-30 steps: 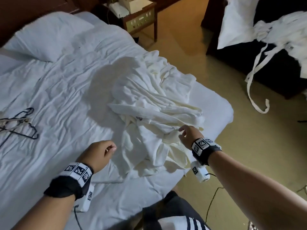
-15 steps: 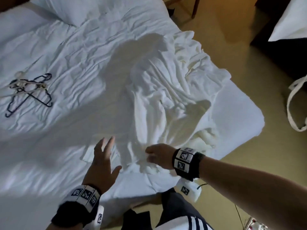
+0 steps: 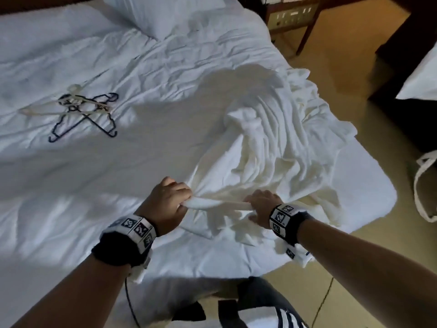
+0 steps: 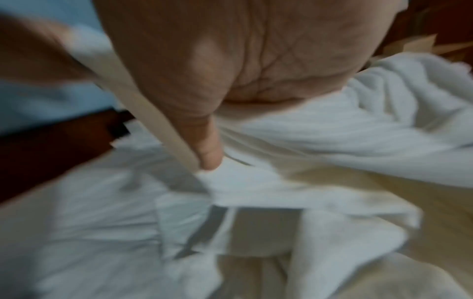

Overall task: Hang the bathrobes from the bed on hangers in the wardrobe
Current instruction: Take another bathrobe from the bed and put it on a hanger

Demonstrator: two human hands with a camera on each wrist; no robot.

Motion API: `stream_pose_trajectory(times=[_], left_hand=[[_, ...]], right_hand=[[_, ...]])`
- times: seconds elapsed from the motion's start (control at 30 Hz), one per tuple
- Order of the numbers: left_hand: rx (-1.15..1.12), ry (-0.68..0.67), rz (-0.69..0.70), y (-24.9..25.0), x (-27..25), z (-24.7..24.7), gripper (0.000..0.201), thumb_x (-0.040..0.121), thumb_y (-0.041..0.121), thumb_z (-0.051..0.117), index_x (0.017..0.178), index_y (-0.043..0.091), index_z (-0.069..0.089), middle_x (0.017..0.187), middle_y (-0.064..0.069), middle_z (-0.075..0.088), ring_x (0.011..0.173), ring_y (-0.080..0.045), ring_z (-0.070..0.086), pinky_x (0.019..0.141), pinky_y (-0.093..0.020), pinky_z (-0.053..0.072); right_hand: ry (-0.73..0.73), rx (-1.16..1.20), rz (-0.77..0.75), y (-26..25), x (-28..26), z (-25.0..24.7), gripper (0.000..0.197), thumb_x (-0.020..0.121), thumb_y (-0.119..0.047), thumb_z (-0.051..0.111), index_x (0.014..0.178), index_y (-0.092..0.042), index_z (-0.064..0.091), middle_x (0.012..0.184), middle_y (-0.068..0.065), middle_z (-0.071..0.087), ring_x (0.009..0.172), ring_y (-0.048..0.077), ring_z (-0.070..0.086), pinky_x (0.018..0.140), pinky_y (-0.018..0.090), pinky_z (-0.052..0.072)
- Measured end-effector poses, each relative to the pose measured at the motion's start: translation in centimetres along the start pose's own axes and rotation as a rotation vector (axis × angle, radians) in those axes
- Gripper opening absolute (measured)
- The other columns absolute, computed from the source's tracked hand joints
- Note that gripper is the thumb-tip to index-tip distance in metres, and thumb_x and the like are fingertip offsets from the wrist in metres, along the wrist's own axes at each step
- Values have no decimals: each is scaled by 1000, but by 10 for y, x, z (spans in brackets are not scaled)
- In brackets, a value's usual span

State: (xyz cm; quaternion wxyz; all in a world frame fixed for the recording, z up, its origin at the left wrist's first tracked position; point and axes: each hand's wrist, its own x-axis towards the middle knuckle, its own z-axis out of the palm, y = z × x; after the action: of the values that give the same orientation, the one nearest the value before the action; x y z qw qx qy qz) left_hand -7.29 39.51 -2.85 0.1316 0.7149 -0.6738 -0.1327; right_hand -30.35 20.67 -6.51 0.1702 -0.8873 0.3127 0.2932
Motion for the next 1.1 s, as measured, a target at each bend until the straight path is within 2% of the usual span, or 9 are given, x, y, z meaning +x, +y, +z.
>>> stream_pose_trajectory(times=[0.1, 0.2, 0.3, 0.37, 0.4, 0.47, 0.57, 0.8, 1.1], left_hand=[[212, -34, 39, -55, -48, -52, 10, 74, 23, 52, 80, 23, 59, 88, 9, 60, 80, -25, 48, 65, -36, 45], [478, -45, 2, -132, -105, -138, 21, 68, 32, 45, 77, 22, 61, 86, 8, 61, 82, -27, 48, 67, -38, 42], [685, -32, -307, -207, -170, -228, 25, 65, 33, 53, 86, 25, 64, 100, 9, 63, 95, -27, 46, 78, -41, 35], [748, -47, -578, -256, -214, -261, 42, 72, 24, 60, 113, 33, 60, 133, 11, 54, 117, -28, 41, 92, -45, 34], [714, -41, -692, -277, -233, -265, 57, 76, 21, 60, 130, 36, 50, 150, 11, 37, 129, -28, 33, 100, -48, 31], [571, -16, -862, -307, -264, -251, 77, 81, 19, 60, 148, 36, 27, 163, 2, 6, 140, -35, 19, 108, -55, 29], [353, -170, -1028, -325, -292, -186, 71, 91, 29, 55, 152, 34, 19, 163, -2, -6, 143, -37, 18, 111, -52, 31], [-304, -296, -1072, -310, -296, -4, 52, 95, 31, 54, 143, 13, 42, 151, -11, 37, 138, -28, 37, 112, -34, 30], [-553, -100, -1291, -339, -233, 68, 64, 85, 36, 53, 143, 14, 38, 137, -18, 45, 124, -38, 47, 104, -45, 39]], right_hand=[[64, 38, 99, -60, 16, -17, 24, 90, -24, 46, 109, -31, 58, 104, -3, 66, 96, 25, 65, 78, 32, 46], [66, 89, -171, -177, 11, -40, 13, 93, -24, 45, 100, -29, 56, 102, 1, 67, 96, 27, 65, 74, 30, 46], [67, 294, -483, -297, -7, -61, 20, 97, -37, 47, 108, -20, 52, 104, 7, 65, 94, 27, 61, 75, 33, 45], [44, 409, -594, -360, -4, -74, 36, 96, -42, 50, 125, -22, 47, 113, 7, 64, 99, 27, 60, 78, 33, 45], [24, 422, -627, -386, 4, -77, 43, 95, -42, 53, 133, -24, 43, 118, 7, 63, 103, 27, 59, 82, 33, 45], [-36, 370, -653, -425, 24, -74, 51, 94, -38, 56, 140, -25, 40, 126, 5, 61, 111, 25, 58, 91, 32, 45], [-162, 301, -589, -453, 59, -55, 44, 93, -34, 59, 135, -27, 49, 123, -2, 64, 114, 17, 58, 102, 32, 43], [-181, 69, -460, -438, 177, -42, 40, 92, -36, 59, 129, -24, 54, 120, 3, 63, 112, 21, 59, 98, 31, 45], [-20, -93, -279, -424, 363, -80, 43, 89, -35, 59, 130, -25, 51, 133, 10, 46, 120, 31, 52, 102, 41, 44]])
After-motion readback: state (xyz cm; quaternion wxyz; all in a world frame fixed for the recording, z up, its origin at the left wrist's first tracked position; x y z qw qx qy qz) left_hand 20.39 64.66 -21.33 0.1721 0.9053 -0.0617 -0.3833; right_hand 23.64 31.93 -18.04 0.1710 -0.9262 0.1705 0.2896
